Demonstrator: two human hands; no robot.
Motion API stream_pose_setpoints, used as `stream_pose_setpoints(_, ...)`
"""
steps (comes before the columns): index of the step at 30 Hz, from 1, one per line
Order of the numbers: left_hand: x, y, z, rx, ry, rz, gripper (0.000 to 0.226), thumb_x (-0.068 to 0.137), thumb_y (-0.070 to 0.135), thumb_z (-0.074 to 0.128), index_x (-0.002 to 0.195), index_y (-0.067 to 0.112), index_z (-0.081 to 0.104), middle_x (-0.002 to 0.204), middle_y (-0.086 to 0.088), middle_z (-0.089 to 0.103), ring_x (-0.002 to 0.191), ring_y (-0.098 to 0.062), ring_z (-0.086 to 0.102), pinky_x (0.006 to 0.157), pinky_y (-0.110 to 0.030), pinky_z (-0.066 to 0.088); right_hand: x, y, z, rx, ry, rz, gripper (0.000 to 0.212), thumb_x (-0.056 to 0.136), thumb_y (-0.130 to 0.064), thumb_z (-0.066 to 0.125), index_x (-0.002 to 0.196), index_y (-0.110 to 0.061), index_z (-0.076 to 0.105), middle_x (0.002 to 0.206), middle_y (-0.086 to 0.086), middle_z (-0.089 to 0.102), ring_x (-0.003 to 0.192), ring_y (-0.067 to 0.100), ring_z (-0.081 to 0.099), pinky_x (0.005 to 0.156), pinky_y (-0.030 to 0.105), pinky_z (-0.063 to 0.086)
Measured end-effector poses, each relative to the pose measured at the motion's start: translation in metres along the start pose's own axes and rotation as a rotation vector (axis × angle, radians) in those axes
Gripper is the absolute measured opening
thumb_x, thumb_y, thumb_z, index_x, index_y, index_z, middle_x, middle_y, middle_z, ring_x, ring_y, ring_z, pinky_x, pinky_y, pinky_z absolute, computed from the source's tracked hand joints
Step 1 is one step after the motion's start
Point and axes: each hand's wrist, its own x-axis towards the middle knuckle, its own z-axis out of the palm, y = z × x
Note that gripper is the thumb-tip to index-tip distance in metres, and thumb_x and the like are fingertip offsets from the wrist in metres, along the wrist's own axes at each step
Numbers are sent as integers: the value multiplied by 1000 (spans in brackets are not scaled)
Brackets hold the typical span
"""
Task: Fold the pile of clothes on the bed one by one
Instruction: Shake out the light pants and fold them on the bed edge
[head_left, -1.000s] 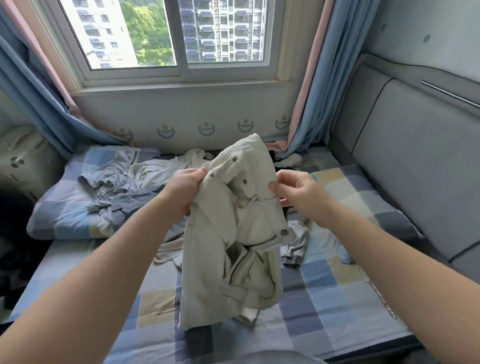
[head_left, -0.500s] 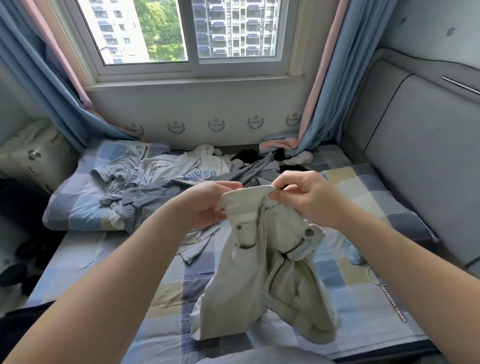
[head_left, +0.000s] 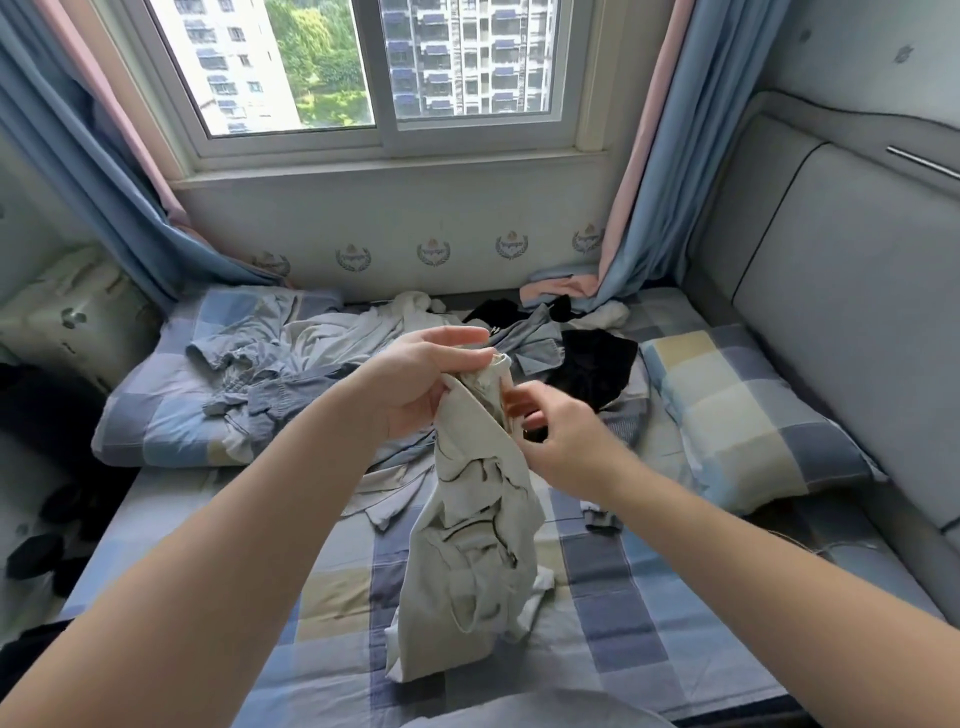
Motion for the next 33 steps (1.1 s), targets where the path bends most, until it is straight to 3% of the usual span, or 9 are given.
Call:
stream_pose_setpoints(3, -3, 6, -8, 37, 15, 28, 46, 73, 5, 78, 118, 9, 68, 94, -13, 70, 64, -17, 60, 54, -25, 55, 9, 6, 9, -53, 53, 24, 6, 93, -30, 64, 92, -24, 64, 76, -7, 66, 63, 6, 57, 57, 27, 49)
stream_pose_setpoints(9, -5, 2, -25, 270, 164, 114, 13, 92, 11, 71, 102, 5, 65, 93, -15, 67, 71, -21, 64, 67, -31, 59, 19, 1, -28, 53, 165, -33, 25, 100, -21, 59, 76, -20, 65, 52, -12, 55, 47, 3, 44, 47, 23, 36)
stream_pose_setpoints(12, -8, -1, -16, 408, 95, 130, 45, 88, 50, 71, 106, 9, 64, 101, -10, 68, 88, -23, 66, 87, -41, 57, 25, -16, -46, 59, 163, -87, 24, 99, -22, 63, 75, -21, 66, 54, -11, 52, 49, 5, 44, 49, 22, 36)
stream_pose_setpoints(14, -10, -1, -5, 594, 79, 131, 56, 78, 61, 76, 111, 17, 61, 106, -1, 70, 94, -17, 69, 85, -36, 57, 29, -28, -56, 35, 127, -112, 18, 97, -20, 66, 79, -17, 70, 53, -12, 51, 46, 2, 41, 46, 18, 33)
stream_pose_setpoints(18, 4, -23, 7, 996, 231, 282, 24, 86, 26, 75, 101, 22, 58, 94, 5, 64, 83, -12, 63, 64, -26, 47, 36, -42, -68, -6, 92, -154, 11, 91, -21, 74, 82, -15, 73, 58, -6, 56, 48, 4, 44, 49, 20, 36)
stream_pose_setpoints(21, 19, -32, 4, 1049, 313, 390, 11, 88, 13, 61, 84, 22, 55, 80, 2, 59, 73, -17, 55, 55, -27, 35, 40, -44, -76, -17, 9, -175, 7, 87, -21, 78, 84, -18, 73, 67, -1, 63, 57, 9, 51, 56, 26, 42)
stream_pose_setpoints(25, 38, -33, -12, 1335, 423, 422, 18, 85, 1, 51, 95, 16, 54, 96, -5, 53, 83, -27, 53, 66, -33, 39, 48, -11, -76, -531, -237, -9, 12, 85, -23, 75, 78, -29, 67, 77, -6, 67, 68, 17, 66, 54, 32, 54)
stream_pose_setpoints(28, 49, -35, -24, 1453, 446, 334, 24, 83, -5, 47, 96, 14, 51, 100, -7, 49, 88, -32, 55, 68, -37, 41, 56, 27, -66, -736, -177, 97, 17, 85, -11, 59, 72, -21, 64, 75, 1, 65, 73, 29, 65, 65, 41, 58)
stream_pose_setpoints(33, 54, -44, -64, 1544, 520, 165, 17, 87, 4, 51, 97, 17, 54, 104, -6, 55, 92, -29, 56, 72, -37, 47, 60, 58, -60, -934, -46, 144, 19, 86, -8, 51, 93, -24, 58, 95, -2, 57, 92, 25, 57, 69, 36, 50)
